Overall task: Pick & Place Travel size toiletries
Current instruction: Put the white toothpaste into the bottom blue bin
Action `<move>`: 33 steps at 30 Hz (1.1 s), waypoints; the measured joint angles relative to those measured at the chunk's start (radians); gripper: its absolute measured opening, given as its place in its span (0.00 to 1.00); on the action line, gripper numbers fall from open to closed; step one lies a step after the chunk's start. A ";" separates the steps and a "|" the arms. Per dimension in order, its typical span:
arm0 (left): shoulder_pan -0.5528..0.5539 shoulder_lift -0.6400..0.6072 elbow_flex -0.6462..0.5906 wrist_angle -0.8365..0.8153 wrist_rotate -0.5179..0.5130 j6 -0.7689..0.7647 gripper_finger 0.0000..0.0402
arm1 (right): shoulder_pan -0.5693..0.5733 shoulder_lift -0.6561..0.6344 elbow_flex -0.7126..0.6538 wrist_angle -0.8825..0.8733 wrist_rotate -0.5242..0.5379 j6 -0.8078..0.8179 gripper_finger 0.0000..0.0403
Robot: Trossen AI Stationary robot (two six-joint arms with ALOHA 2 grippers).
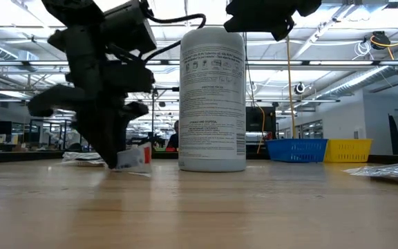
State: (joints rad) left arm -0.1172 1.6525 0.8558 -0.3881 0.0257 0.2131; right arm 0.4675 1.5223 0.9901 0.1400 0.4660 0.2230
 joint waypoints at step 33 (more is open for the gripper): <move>-0.607 -0.363 0.001 -0.195 -0.008 -0.937 0.09 | 0.000 0.000 0.000 -0.001 0.000 0.000 0.39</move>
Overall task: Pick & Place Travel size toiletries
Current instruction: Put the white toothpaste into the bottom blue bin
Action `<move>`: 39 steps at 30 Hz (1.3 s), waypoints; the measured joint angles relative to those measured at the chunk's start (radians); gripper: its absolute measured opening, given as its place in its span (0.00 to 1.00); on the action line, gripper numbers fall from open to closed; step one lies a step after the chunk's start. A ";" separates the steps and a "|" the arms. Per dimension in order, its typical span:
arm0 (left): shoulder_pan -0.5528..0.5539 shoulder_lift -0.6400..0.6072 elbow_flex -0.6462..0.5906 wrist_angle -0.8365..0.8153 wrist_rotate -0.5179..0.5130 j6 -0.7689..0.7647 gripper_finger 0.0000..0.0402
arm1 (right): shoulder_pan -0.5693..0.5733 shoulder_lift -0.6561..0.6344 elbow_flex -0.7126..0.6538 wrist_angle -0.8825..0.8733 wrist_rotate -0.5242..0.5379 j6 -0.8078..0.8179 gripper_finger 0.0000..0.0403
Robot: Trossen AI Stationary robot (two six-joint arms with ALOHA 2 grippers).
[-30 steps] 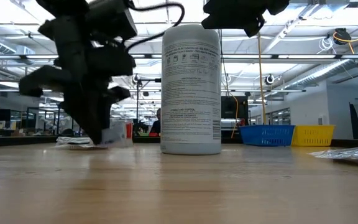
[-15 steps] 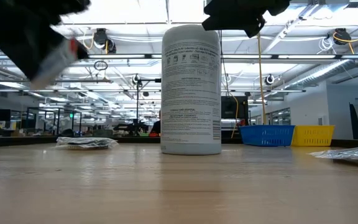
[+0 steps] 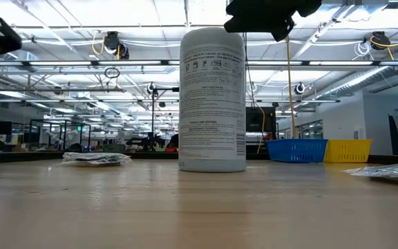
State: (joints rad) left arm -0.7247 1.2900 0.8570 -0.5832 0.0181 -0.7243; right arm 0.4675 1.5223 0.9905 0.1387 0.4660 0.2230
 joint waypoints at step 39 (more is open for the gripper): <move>-0.161 0.000 0.000 0.009 -0.072 -0.359 0.15 | 0.000 0.000 0.000 -0.001 0.000 0.000 0.39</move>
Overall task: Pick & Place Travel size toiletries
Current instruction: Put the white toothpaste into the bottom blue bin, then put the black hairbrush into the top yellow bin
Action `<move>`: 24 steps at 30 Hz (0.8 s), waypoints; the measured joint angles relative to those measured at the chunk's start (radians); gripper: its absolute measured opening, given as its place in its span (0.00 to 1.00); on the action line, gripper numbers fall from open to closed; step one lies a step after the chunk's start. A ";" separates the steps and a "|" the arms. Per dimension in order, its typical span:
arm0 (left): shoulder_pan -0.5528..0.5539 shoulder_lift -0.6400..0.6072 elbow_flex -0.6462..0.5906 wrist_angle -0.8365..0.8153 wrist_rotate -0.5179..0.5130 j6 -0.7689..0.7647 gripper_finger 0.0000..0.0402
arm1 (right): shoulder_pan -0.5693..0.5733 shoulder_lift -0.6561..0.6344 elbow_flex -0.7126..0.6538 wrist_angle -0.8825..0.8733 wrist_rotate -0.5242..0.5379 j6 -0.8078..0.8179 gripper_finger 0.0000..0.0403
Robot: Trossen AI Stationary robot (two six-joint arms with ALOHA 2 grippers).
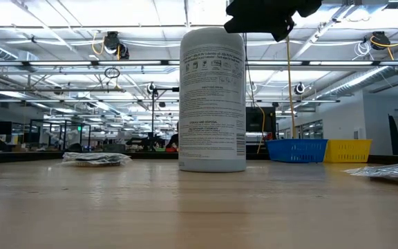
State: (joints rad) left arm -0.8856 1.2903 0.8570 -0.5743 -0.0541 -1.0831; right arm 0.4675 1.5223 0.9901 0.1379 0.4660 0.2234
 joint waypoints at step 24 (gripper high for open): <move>0.023 0.000 0.001 -0.114 -0.213 0.095 0.30 | 0.000 0.000 0.000 0.000 0.000 0.004 0.39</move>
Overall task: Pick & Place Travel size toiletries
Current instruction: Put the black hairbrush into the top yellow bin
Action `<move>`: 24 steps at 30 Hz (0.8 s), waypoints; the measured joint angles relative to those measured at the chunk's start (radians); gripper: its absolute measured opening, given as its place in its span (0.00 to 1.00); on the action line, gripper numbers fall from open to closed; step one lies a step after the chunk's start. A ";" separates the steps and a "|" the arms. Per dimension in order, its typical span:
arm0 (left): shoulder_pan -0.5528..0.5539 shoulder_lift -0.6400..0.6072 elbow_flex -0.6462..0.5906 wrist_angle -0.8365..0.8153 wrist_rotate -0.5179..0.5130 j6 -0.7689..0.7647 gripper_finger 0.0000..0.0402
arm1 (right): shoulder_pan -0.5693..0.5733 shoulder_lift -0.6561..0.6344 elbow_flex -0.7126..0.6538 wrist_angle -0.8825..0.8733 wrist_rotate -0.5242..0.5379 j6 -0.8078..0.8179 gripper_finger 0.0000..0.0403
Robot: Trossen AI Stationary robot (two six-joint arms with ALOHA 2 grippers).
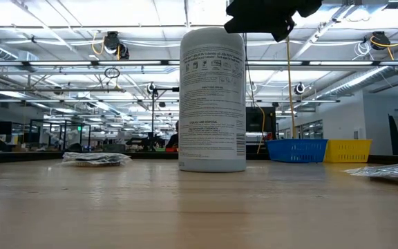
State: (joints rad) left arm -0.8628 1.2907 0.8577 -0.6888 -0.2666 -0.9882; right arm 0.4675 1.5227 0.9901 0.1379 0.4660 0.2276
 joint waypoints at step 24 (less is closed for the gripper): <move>0.323 0.000 -0.020 -0.197 -0.190 0.411 0.29 | 0.000 0.000 0.000 0.000 0.000 0.015 0.39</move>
State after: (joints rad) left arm -0.5395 1.2903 0.8373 -0.8860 -0.4562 -0.5772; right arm 0.4675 1.5227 0.9897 0.1375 0.4656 0.2424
